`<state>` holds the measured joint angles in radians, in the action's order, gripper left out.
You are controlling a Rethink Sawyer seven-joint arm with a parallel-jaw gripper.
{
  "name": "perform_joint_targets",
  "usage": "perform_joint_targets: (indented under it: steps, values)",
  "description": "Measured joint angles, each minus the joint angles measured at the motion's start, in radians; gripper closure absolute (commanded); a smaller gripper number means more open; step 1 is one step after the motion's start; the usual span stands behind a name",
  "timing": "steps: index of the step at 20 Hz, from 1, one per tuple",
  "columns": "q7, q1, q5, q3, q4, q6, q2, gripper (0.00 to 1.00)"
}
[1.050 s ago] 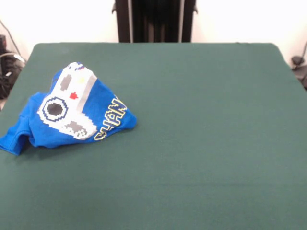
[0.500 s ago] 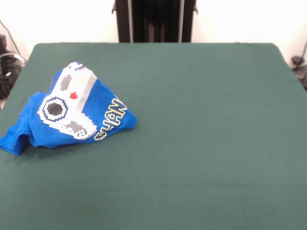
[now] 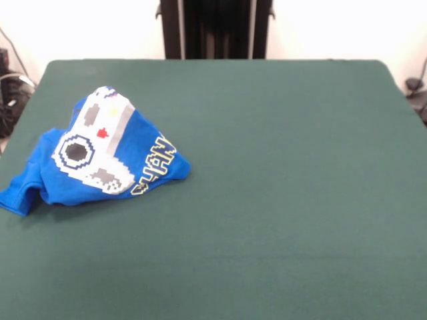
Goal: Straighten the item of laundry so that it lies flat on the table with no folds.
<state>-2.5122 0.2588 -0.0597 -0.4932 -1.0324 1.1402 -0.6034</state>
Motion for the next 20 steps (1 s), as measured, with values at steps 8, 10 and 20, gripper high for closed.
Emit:
perform_joint_targets:
  steps: [8,10,20]
  values:
    - [-0.001,-0.037,-0.01,-0.003,0.008,0.0,0.039,1.0]
    - [-0.002,-0.049,-0.017,-0.005,0.021,0.0,0.058,1.0]
    - [-0.01,-0.07,-0.06,-0.006,0.045,-0.006,0.106,1.0]
